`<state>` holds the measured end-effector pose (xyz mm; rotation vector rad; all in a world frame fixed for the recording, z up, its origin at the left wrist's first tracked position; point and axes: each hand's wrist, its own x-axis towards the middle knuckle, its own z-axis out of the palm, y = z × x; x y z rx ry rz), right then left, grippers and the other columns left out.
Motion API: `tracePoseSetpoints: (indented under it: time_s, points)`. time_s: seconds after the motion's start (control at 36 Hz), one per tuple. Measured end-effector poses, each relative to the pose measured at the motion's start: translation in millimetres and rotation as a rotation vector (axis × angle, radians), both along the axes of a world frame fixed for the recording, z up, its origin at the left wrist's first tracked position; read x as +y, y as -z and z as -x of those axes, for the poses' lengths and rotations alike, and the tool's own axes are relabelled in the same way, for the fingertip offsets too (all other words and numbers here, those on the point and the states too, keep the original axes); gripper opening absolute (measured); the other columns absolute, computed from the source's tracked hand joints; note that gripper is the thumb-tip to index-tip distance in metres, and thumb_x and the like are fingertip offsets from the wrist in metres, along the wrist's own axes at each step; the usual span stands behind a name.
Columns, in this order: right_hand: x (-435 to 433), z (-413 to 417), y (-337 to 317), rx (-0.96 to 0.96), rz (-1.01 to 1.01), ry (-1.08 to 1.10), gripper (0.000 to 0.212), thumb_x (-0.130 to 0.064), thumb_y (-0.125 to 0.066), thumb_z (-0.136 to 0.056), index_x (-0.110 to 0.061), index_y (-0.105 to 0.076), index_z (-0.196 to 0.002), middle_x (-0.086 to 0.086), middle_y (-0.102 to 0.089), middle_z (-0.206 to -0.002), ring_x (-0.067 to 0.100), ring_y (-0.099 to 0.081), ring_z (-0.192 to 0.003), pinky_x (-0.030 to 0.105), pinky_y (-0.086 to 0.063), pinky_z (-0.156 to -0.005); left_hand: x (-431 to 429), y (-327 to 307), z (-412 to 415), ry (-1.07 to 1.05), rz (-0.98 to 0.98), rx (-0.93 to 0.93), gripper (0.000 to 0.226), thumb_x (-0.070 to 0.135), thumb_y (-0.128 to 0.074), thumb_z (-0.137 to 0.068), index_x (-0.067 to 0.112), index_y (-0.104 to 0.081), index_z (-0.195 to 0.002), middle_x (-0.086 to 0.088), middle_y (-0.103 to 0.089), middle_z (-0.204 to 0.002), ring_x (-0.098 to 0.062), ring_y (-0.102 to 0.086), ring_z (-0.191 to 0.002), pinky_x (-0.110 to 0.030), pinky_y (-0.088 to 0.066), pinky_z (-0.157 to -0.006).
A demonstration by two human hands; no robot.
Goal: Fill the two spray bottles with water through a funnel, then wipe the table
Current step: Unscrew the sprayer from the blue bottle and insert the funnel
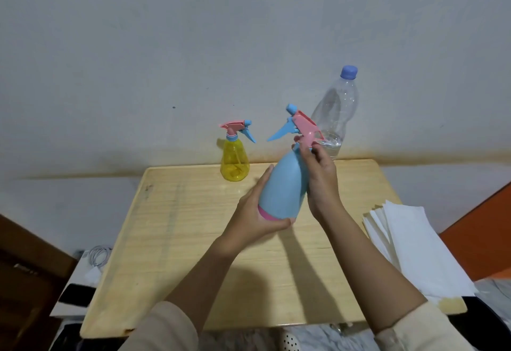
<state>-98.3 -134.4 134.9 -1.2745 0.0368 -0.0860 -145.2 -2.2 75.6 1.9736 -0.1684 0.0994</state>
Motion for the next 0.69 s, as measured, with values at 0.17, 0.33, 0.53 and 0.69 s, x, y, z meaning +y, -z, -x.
tracePoseSetpoints:
  time_s: [0.17, 0.33, 0.53, 0.69]
  points:
    - [20, -3, -8, 0.031, -0.097, 0.134, 0.026, -0.016, -0.075, -0.078, -0.01, -0.061, -0.098, 0.0, -0.067, -0.083, 0.008, -0.062, -0.073, 0.021, -0.051, -0.07, 11, -3, -2, -0.04, 0.008, -0.039, 0.107, 0.032, -0.087, -0.059, 0.055, -0.021, -0.139, 0.021, -0.046, -0.134, 0.002, -0.051, -0.115, -0.026, -0.05, -0.093]
    - [30, -4, -2, 0.009, -0.025, 0.019, 0.021, -0.035, -0.056, -0.092, -0.022, -0.065, -0.105, -0.008, -0.067, -0.089, 0.003, -0.062, -0.077, 0.022, -0.049, -0.07, 22, -6, -5, -0.055, -0.025, -0.066, 0.106, 0.038, -0.087, -0.059, 0.063, -0.015, -0.133, 0.023, -0.039, -0.139, 0.003, -0.048, -0.118, -0.024, -0.049, -0.093]
    - [45, -8, -13, 0.023, -0.077, 0.188, 0.028, -0.016, -0.077, -0.076, -0.01, -0.061, -0.099, -0.004, -0.064, -0.083, -0.005, -0.06, -0.064, 0.013, -0.048, -0.061, 31, -10, -11, -0.072, -0.044, -0.078, 0.108, 0.034, -0.086, -0.06, 0.061, -0.015, -0.136, 0.022, -0.043, -0.133, -0.001, -0.05, -0.115, -0.03, -0.051, -0.093]
    - [50, -7, -11, 0.054, -0.097, 0.072, 0.014, -0.026, -0.064, -0.088, -0.019, -0.064, -0.1, -0.01, -0.066, -0.082, -0.006, -0.062, -0.062, 0.011, -0.047, -0.056, 36, -8, -15, -0.075, -0.049, -0.081, 0.109, 0.037, -0.085, -0.059, 0.056, -0.015, -0.14, 0.015, -0.044, -0.133, -0.004, -0.052, -0.113, -0.03, -0.053, -0.089]
